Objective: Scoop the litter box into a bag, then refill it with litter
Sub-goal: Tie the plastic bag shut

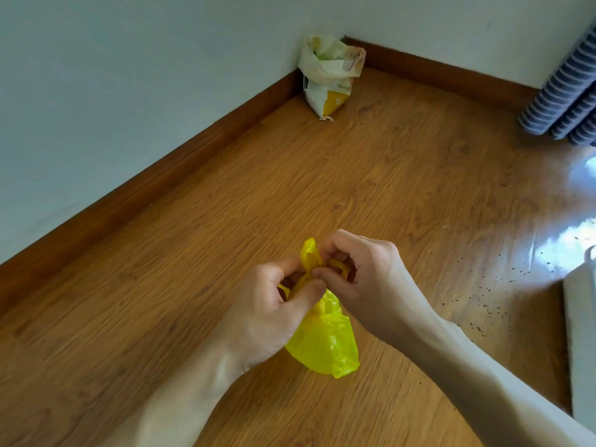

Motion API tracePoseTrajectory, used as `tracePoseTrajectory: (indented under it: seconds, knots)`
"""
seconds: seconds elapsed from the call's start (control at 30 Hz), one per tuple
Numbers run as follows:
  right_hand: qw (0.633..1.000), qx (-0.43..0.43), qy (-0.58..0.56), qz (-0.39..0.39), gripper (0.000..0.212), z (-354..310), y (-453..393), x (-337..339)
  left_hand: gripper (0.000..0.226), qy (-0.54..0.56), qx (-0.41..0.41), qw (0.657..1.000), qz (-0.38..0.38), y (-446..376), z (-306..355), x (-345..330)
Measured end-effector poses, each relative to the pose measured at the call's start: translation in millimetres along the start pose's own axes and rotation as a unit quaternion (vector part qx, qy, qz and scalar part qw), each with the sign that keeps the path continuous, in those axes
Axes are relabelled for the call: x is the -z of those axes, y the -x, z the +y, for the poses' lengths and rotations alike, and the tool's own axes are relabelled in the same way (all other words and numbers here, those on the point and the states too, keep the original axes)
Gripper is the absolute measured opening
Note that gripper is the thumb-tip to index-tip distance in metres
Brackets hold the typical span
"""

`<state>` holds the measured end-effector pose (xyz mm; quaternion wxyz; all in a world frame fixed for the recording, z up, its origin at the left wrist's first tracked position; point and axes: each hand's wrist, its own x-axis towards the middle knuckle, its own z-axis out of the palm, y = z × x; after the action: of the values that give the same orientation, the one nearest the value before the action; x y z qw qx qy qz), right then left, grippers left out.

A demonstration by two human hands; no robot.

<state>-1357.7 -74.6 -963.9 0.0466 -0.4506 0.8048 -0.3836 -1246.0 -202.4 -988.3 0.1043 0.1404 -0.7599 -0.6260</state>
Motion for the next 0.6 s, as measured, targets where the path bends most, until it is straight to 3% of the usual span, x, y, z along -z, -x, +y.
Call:
tracePoseTrajectory:
  seconds: [0.1,0.23,0.47,0.6]
  knots:
    - [0.999,-0.018,-0.017,0.036,0.020,-3.3,1.5,-2.0,0.031,0.062,-0.009,0.997,0.045,-0.5,2.4,-5.9]
    - [0.997,-0.036,-0.030,0.056,0.027,-8.1,3.6,-5.4,0.042,0.061,-0.004,0.994,0.088,-3.3,1.1,-8.6]
    - [0.987,-0.115,-0.089,0.062,0.025,-1.9,7.1,-6.6,0.016,0.139,0.060,0.981,0.121,-4.5,0.6,-4.4]
    - [0.971,-0.167,-0.170,0.012,0.012,2.1,5.8,-3.8,0.017,0.189,0.094,0.969,0.130,-4.5,2.9,1.8]
